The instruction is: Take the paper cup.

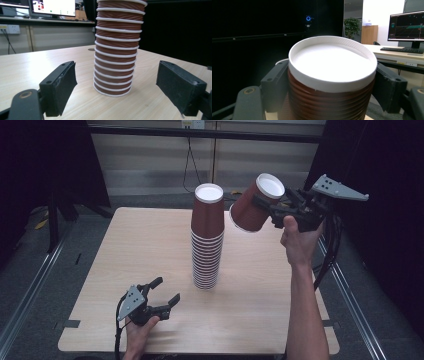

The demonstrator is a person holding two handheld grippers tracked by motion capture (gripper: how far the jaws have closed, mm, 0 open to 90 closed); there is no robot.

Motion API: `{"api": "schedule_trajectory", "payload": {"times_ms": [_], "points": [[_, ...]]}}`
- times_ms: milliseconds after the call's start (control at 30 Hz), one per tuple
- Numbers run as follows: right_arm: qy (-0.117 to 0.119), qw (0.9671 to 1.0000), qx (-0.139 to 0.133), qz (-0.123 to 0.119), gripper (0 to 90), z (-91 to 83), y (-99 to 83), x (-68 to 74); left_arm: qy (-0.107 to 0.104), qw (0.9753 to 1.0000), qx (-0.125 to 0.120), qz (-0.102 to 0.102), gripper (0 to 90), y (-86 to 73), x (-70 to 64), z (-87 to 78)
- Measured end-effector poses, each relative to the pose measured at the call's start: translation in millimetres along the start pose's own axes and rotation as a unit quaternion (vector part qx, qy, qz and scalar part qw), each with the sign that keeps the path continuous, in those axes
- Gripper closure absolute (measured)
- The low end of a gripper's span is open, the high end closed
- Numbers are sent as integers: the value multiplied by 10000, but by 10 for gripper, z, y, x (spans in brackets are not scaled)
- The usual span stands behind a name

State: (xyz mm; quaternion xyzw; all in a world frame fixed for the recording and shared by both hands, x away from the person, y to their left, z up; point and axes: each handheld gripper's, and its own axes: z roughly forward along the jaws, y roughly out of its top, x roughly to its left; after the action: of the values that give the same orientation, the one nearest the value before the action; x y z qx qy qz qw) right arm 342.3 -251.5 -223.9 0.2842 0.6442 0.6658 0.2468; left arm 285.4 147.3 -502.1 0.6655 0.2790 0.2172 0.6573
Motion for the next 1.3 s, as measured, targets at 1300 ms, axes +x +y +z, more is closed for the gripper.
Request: {"api": "schedule_trajectory", "payload": {"times_ms": [1300], "points": [[463,9961,538,518,234,-95,-1256,313,-1033,9944,173,175,173,407,-138,241]]}}
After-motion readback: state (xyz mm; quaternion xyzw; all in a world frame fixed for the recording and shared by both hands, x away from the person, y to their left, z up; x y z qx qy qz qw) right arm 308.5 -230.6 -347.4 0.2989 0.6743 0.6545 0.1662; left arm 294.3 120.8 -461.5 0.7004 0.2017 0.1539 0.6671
